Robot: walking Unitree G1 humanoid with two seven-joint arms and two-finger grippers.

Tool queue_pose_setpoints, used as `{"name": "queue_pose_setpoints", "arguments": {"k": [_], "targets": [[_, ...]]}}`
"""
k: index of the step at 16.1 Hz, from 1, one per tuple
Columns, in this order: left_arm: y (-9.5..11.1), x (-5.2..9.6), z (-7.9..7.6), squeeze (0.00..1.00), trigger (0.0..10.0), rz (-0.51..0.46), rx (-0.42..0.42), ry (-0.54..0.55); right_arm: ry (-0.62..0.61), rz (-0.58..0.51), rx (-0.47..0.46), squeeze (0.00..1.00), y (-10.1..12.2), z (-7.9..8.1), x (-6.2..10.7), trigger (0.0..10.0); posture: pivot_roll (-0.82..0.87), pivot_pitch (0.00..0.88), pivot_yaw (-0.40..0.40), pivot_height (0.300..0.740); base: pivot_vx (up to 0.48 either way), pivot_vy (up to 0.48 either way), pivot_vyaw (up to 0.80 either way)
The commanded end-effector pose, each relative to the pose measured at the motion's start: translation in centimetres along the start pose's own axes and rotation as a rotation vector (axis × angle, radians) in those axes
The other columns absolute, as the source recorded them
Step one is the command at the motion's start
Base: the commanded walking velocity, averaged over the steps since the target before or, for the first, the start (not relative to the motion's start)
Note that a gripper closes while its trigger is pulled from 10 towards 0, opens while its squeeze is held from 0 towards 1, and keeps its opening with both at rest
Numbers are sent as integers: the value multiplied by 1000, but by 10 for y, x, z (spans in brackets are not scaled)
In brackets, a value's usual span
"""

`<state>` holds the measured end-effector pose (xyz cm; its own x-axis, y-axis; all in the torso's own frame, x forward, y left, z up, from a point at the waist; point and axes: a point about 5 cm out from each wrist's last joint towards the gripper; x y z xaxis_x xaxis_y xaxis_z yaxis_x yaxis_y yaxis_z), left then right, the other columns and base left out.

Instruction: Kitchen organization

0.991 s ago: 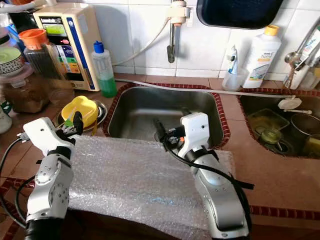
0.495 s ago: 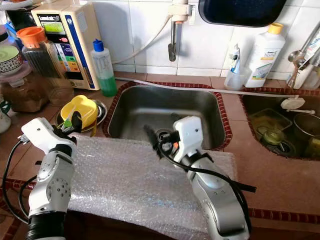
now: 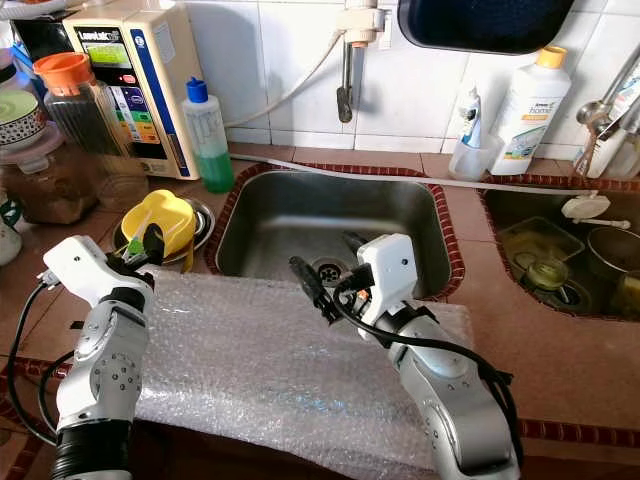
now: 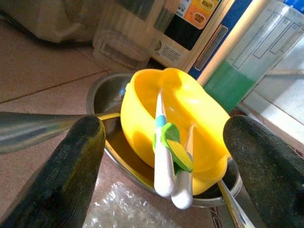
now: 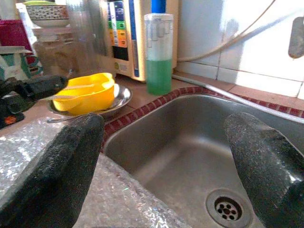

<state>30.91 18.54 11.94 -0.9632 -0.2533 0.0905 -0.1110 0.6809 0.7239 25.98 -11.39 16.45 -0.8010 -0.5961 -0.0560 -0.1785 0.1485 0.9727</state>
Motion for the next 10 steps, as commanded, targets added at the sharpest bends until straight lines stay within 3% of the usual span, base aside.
{"name": "queue_pose_setpoints", "arguments": {"k": [1, 4, 6, 10], "targets": [[0, -1, -3, 0, 10000, 7, -7, -13, 28, -42, 18, 0, 10, 2, 0, 10000, -65, 0, 42, 740, 0, 0, 0], [2, -1, 0, 0, 10000, 3, -16, -7, 37, -46, 16, 0, 10, 4, 1, 10000, -60, 0, 41, 740, 0, 0, 0], [2, 0, 0, 0, 10000, 5, -18, -4, 43, -47, 13, 0, 9, 5, 1, 10000, -60, 0, 41, 740, 0, 0, 800], [1, 1, -1, 0, 10000, 21, -17, -15, -25, -56, 15, 0, 11, -2, -1, 10000, -56, 0, 43, 740, 0, 0, 0]]}}
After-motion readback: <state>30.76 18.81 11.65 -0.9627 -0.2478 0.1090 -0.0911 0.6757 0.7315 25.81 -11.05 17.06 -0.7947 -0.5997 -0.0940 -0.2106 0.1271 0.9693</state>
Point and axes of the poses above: a point about 5 cm out from each wrist's last joint towards the gripper, its own x axis pointing back from the gripper into the wrist, its own y axis along the axis of the wrist's last joint, z = x × y, and after that the axes turned 14 degrees about x, right-handed
